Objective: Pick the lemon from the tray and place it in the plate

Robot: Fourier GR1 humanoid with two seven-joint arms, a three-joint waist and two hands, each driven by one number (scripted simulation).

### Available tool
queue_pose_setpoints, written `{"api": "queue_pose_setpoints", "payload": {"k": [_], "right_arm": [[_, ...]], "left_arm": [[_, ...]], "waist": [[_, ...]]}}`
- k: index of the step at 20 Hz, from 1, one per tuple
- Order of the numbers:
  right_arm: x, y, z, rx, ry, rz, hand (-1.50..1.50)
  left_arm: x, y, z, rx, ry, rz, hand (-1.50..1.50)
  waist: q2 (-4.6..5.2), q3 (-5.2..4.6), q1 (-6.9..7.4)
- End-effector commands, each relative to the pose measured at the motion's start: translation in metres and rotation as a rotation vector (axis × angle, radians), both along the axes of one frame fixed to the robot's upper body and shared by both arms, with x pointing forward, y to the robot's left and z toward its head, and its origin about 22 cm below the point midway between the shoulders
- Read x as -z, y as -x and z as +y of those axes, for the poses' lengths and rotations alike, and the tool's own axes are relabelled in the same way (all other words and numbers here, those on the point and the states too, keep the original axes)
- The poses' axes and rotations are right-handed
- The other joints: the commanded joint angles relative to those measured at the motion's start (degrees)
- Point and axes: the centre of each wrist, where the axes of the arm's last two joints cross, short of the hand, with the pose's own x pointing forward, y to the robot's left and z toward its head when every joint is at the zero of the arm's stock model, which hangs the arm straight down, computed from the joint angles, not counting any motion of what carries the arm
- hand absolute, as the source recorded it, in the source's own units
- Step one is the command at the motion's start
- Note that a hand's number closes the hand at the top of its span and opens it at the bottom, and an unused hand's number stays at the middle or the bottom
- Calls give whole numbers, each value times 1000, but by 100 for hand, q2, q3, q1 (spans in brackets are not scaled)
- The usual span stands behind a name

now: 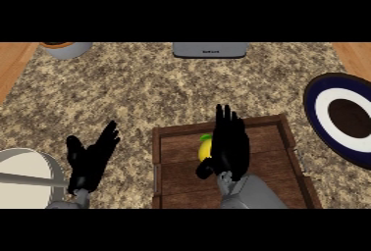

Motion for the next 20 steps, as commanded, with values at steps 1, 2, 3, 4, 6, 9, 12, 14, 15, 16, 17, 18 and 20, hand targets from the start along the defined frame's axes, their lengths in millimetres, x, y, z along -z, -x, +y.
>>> {"api": "queue_pose_setpoints", "payload": {"k": [1, 2, 3, 4, 6, 9, 12, 14, 15, 16, 17, 18, 20], "right_arm": [[-3, -12, -1, 118, 19, 66, -150], [27, -8, 0, 111, 25, 65, -150], [21, 1, -4, 107, 43, 86, -150], [20, -1, 6, 109, 26, 62, -150], [26, -14, -2, 107, 19, 79, -150], [15, -3, 19, 88, 8, 107, -150], [48, -17, -5, 79, 33, 149, -150], [47, -10, -6, -17, 80, 221, 150], [42, -20, -6, -32, 115, 186, 150], [60, -6, 6, -17, 112, 172, 150], [60, -3, 6, -17, 125, 152, 150], [54, -13, 2, -8, 127, 153, 150], [55, -4, 3, -9, 140, 127, 150]], "left_arm": [[-3, 7, 10, -6, 11, 2, 0], [-6, -4, 9, 11, 7, -18, 0], [1, 13, 21, -1, 1, -14, 0], [-12, 10, -2, 5, 4, 5, 0], [0, 11, -4, -5, 6, 3, 0], [3, 15, 23, 11, 10, -11, 0], [-13, 6, 14, 13, 6, -5, 0], [7, 17, 5, -14, -4, -20, 0], [-1, 2, 1, -13, 12, 0, 0], [-1, 21, -1, -1, 13, -10, 0], [-14, -2, 9, 5, -4, 1, 0], [-4, 17, 4, 12, -9, -13, 0], [-17, -9, 6, 1, -12, -8, 0]], "waist": [[-2, 1, 7], [7, 1, 8], [-4, 1, -7], [-3, 3, 14], [2, 2, 5], [1, 0, 25], [3, 2, 6], [-1, 1, -10], [2, 1, -15], [1, 2, 27], [2, 2, -1], [0, 2, 8], [-1, 2, -19]]}}
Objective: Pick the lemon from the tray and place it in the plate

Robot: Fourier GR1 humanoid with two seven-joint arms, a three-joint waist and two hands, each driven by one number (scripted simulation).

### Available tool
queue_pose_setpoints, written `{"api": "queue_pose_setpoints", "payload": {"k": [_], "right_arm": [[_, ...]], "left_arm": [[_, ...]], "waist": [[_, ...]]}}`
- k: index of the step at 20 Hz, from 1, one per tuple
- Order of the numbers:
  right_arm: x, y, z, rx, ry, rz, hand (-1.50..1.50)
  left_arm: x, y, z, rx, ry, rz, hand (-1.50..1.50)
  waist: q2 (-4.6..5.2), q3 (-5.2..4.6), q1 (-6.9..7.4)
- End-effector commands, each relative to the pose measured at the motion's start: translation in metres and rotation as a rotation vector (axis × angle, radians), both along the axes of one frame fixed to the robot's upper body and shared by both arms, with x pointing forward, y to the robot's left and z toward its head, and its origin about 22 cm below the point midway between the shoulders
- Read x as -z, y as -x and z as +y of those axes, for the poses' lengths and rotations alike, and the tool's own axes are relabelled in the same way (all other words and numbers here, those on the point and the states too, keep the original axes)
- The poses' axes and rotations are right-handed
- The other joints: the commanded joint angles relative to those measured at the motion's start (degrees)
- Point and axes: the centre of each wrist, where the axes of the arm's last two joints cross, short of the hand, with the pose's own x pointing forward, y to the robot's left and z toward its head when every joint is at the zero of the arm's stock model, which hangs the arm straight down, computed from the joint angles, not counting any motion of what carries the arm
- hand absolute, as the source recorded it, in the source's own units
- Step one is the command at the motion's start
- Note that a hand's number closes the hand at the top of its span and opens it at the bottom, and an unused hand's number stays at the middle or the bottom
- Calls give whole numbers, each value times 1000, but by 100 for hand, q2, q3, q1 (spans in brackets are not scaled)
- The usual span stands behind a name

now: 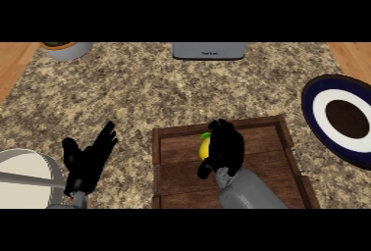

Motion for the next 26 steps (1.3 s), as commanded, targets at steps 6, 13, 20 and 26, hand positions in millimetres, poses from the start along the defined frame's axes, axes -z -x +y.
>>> {"api": "queue_pose_setpoints", "payload": {"k": [6, 13, 20, 26], "right_arm": [[4, 35, -28, -149, 53, -68, 150], [-20, 111, -38, -699, -254, -348, 150], [-70, 139, -105, -658, -414, -704, 150], [-89, 156, -144, -414, -591, -798, 150]], "left_arm": [[1, 4, 10, -21, 8, 11, 0], [12, 11, 5, -66, 25, 36, 0], [10, 13, 14, -97, 16, 34, 0], [8, 18, 17, -92, 10, 16, 0]], "waist": [[53, 32, -66], [-131, 71, -423], [-38, 89, -606], [50, 102, -407]]}}
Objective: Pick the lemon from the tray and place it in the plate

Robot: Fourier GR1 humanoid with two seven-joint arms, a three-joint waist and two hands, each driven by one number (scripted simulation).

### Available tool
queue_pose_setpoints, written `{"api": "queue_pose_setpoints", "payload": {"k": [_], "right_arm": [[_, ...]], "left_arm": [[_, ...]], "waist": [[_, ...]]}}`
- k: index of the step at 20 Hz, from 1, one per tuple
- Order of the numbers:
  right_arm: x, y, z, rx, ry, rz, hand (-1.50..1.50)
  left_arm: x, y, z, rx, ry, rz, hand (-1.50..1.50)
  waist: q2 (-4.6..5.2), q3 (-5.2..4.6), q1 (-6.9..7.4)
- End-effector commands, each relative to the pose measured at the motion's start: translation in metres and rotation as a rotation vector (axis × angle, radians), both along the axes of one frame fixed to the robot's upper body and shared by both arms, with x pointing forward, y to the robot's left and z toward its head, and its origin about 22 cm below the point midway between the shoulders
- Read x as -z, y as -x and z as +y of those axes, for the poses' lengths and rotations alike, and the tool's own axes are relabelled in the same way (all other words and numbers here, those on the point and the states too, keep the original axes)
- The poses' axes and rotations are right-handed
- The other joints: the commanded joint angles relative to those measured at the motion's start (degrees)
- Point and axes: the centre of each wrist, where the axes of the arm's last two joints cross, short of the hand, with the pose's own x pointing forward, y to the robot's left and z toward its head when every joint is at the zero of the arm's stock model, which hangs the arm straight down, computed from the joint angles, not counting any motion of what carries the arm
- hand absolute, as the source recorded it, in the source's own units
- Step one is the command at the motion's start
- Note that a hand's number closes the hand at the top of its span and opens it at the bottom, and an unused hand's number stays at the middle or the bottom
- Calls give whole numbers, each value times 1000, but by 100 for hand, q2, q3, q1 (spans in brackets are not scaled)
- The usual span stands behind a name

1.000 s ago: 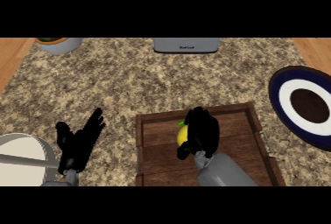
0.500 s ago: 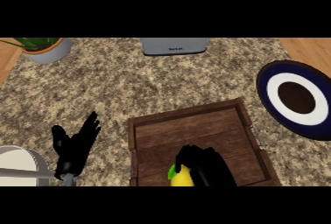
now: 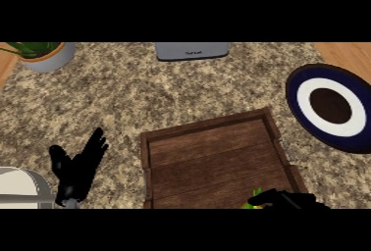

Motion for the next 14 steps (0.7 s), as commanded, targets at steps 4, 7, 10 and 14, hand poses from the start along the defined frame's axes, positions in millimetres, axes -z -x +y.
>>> {"api": "queue_pose_setpoints", "payload": {"k": [4, 7, 10, 14], "right_arm": [[-13, 7, -43, 152, -211, -11, 150], [-13, 2, -51, 172, -310, -13, 150], [1, -14, -82, 274, -283, -53, 150], [7, -46, -130, 379, -307, -126, 150]], "left_arm": [[8, 7, -5, 41, 7, -9, 0], [0, 1, -11, 51, 6, -21, 0], [-5, -5, -18, 58, 22, -27, 0], [-3, -6, -10, 75, 0, -14, 0]], "waist": [[85, 16, 207], [84, 36, 265], [91, 38, 292], [116, 17, 414]]}}
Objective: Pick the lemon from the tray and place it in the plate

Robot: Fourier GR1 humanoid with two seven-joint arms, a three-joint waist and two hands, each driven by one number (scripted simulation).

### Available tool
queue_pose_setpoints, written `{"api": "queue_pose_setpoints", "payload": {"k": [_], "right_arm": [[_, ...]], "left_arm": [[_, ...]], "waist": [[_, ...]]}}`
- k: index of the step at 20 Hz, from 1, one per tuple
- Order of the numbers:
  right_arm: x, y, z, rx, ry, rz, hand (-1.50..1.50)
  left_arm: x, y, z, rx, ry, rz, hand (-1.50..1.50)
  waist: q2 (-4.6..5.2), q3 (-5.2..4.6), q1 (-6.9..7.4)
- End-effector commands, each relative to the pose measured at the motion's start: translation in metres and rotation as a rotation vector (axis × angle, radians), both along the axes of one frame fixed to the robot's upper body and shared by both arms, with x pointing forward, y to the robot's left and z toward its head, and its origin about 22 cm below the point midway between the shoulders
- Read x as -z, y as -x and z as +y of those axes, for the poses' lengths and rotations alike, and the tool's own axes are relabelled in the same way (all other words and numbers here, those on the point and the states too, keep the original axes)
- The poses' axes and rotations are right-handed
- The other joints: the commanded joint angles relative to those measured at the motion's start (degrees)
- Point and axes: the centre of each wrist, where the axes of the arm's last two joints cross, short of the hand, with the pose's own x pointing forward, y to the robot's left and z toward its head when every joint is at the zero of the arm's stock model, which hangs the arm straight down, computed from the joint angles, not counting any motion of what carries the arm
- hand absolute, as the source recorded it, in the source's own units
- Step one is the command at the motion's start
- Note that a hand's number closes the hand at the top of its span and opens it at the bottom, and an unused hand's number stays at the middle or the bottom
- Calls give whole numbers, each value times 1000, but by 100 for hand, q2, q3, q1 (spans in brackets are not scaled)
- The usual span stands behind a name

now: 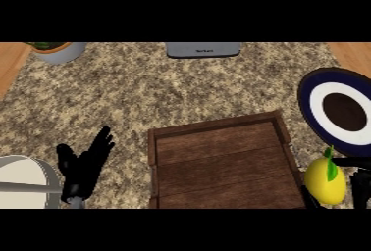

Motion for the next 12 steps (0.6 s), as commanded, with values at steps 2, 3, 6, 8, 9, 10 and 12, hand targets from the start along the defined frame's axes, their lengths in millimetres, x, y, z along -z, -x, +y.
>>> {"api": "queue_pose_setpoints", "payload": {"k": [2, 3, 6, 8, 9, 10, 12], "right_arm": [[7, -32, -63, 155, -73, -66, 150], [4, -45, -78, 170, -74, -78, 150], [22, -54, -118, 186, -109, -83, 150], [10, -73, -148, 175, -97, -107, 150], [22, -73, -161, 196, -109, -88, 150], [28, -80, -168, 164, -130, -102, 150], [34, -83, -192, 175, -92, -102, 150]], "left_arm": [[0, 2, -5, 22, 7, 6, 0], [-8, -10, -6, 40, -1, -12, 0], [1, -5, -26, 50, 18, -8, 0], [-8, -11, -25, 75, 2, -22, 0], [-16, -18, -19, 85, 0, -30, 0], [-7, -11, -18, 66, -8, -19, 0], [-11, -18, -20, 91, -7, -34, 0]], "waist": [[4, -2, 147], [42, -3, 203], [44, -18, 216], [71, -17, 386], [82, -15, 409], [68, -30, 427], [104, -24, 483]]}}
